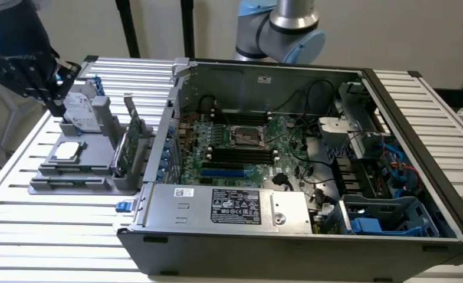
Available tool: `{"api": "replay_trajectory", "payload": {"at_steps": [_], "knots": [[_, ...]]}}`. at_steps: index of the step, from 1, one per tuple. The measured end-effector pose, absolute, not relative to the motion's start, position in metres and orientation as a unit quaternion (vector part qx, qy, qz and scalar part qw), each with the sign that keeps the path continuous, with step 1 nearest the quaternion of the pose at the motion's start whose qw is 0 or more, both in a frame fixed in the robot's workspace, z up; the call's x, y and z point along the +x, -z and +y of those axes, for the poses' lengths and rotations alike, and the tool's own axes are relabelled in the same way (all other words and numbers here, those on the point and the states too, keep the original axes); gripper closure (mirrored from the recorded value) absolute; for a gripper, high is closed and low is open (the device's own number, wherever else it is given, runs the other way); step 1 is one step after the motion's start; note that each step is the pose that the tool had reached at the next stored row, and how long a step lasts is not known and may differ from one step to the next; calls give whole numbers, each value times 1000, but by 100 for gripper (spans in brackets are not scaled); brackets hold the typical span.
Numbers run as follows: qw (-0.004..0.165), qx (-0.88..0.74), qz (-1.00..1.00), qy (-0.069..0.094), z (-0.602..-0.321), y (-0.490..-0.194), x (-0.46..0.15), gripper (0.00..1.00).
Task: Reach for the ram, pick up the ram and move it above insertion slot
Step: 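Reach for the ram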
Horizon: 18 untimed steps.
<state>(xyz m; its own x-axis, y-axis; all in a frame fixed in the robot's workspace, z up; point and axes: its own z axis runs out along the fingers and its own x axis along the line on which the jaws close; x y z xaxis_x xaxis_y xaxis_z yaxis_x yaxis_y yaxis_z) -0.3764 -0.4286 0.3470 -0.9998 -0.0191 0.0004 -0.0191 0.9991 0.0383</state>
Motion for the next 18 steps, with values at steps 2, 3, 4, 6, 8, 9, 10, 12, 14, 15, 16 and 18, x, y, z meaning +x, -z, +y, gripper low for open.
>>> {"api": "replay_trajectory", "payload": {"at_steps": [2, 3, 4, 6, 8, 9, 10, 12, 14, 15, 16, 18], "knots": [[0, 10, -1000, 19, -438, -347, -377, 89], [1, 10, -1000, 19, -442, -347, -377, 89], [1, 10, -1000, 19, -447, -346, -377, 89], [1, 10, -1000, 19, -455, -346, -377, 89], [1, 10, -1000, 19, -460, -346, -377, 89], [1, 10, -1000, 19, -460, -346, -378, 89], [1, 10, -1000, 19, -461, -346, -378, 89], [1, 10, -1000, 19, -461, -346, -378, 89], [1, 17, -1000, 19, -461, -346, -379, 89], [1, 25, -999, 19, -461, -346, -379, 89], [1, 34, -999, 19, -461, -346, -379, 89], [1, 53, -998, 19, -461, -346, -380, 89]]}}
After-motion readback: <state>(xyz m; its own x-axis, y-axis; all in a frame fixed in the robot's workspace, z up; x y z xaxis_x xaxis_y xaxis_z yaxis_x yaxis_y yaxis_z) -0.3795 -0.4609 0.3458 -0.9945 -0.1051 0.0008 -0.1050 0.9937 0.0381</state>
